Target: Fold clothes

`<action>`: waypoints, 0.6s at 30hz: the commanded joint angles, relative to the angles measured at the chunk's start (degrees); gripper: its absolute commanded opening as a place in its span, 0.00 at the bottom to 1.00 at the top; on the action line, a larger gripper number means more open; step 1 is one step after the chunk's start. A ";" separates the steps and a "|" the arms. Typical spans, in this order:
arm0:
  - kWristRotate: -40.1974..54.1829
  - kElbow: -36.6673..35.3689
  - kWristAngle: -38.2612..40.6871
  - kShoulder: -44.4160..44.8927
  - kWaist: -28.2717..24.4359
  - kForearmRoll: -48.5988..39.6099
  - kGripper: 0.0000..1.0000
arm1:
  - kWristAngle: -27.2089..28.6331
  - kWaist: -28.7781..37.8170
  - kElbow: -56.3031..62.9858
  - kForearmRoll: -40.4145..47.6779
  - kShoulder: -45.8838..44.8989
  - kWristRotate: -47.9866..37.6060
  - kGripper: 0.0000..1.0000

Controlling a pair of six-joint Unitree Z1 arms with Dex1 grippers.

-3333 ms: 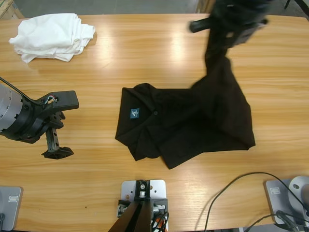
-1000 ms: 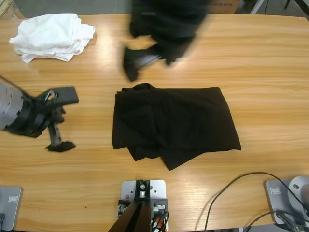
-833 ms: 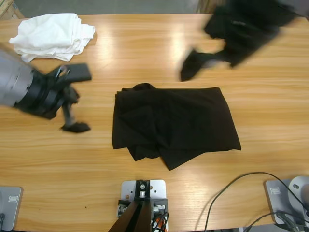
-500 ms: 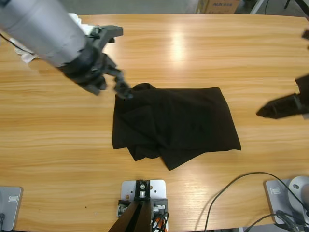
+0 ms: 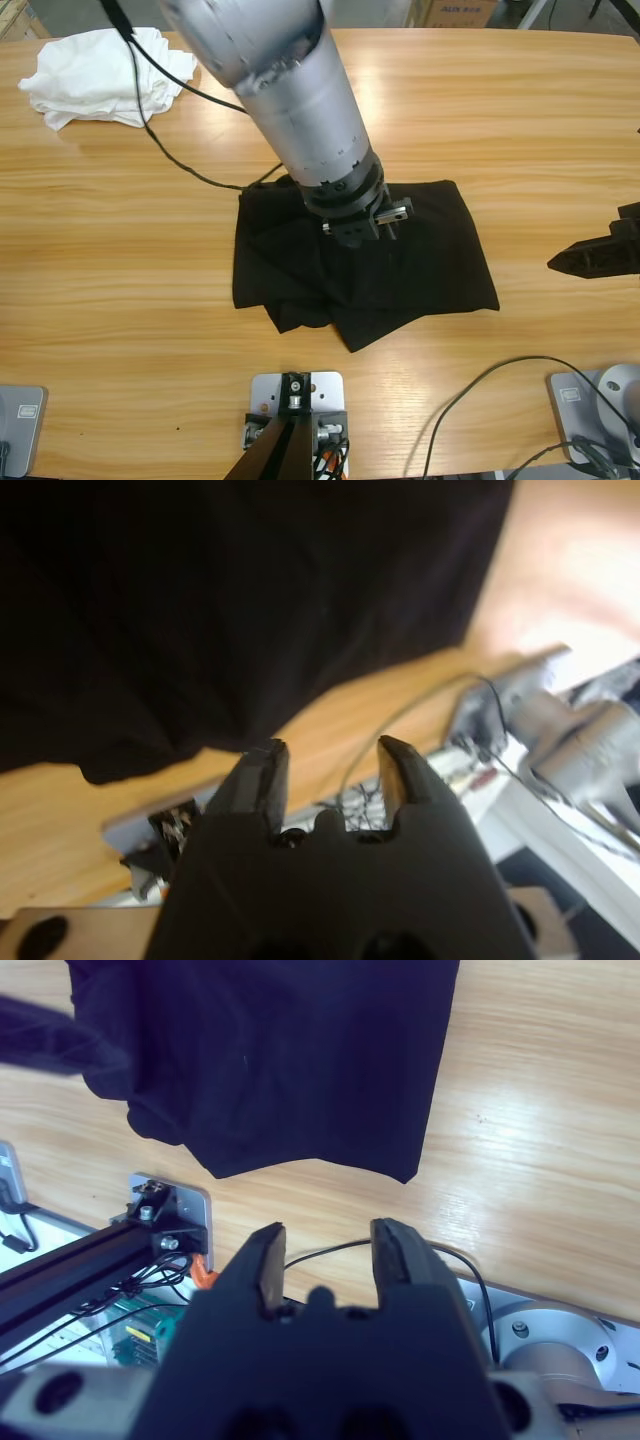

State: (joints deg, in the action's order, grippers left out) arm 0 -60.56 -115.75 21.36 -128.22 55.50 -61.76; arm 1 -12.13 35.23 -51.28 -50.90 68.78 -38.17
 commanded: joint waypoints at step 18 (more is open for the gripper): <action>-8.07 -1.93 -12.40 -10.08 0.98 -9.36 0.00 | -2.89 -0.68 4.40 2.29 -0.97 -0.59 0.34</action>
State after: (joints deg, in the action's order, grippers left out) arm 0 -67.98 -116.41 9.93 -134.07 55.64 -69.58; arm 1 -13.83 35.22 -48.84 -48.92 68.79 -38.17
